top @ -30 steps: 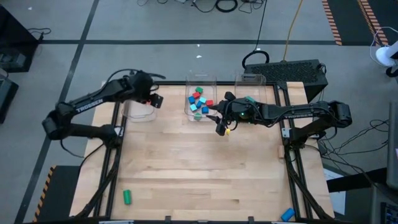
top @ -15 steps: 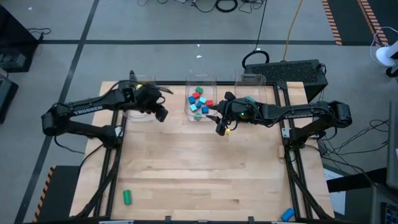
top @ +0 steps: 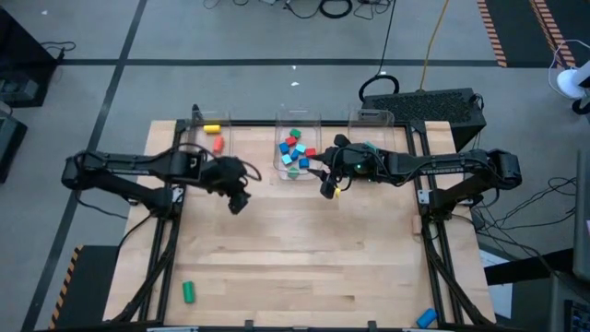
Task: Sort blocks by size
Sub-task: Put the green cylindrical block into the left transparent bin
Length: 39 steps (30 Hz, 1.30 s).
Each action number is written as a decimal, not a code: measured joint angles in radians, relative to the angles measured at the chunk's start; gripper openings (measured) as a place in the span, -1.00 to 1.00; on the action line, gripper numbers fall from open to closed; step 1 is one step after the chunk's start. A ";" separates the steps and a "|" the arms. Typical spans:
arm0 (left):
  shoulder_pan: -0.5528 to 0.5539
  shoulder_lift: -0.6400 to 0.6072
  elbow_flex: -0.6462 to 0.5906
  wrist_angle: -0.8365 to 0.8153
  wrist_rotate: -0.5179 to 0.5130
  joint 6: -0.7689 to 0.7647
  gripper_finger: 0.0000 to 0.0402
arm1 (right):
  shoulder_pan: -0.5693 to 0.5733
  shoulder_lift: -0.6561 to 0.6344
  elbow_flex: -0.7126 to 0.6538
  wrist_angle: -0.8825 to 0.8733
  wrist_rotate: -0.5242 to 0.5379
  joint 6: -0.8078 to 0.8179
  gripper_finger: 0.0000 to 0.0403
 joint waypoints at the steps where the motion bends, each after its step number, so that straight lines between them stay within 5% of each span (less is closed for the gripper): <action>1: -0.021 0.000 0.000 -0.001 -0.001 -0.014 0.05 | 0.000 0.000 0.000 0.000 0.000 0.000 -0.16; 12: -0.241 0.000 0.000 -0.017 -0.053 -0.165 0.05 | 0.000 0.000 0.000 -0.005 -0.001 0.000 -0.16; 22: -0.512 0.009 0.000 -0.127 -0.003 -0.473 0.05 | -0.022 0.000 0.000 -0.036 -0.001 -0.001 -0.16; 27: -0.648 0.053 0.001 -0.156 0.005 -0.764 0.05 | -0.047 0.000 0.000 -0.037 -0.001 0.000 -0.16; 33: -0.803 0.174 0.001 -0.133 0.067 -1.413 0.05 | -0.061 0.000 0.000 -0.075 -0.001 -0.008 -0.16; 39: -0.923 0.301 0.001 -0.041 0.155 -1.688 0.05 | -0.089 0.000 0.000 -0.047 -0.003 -0.036 -0.16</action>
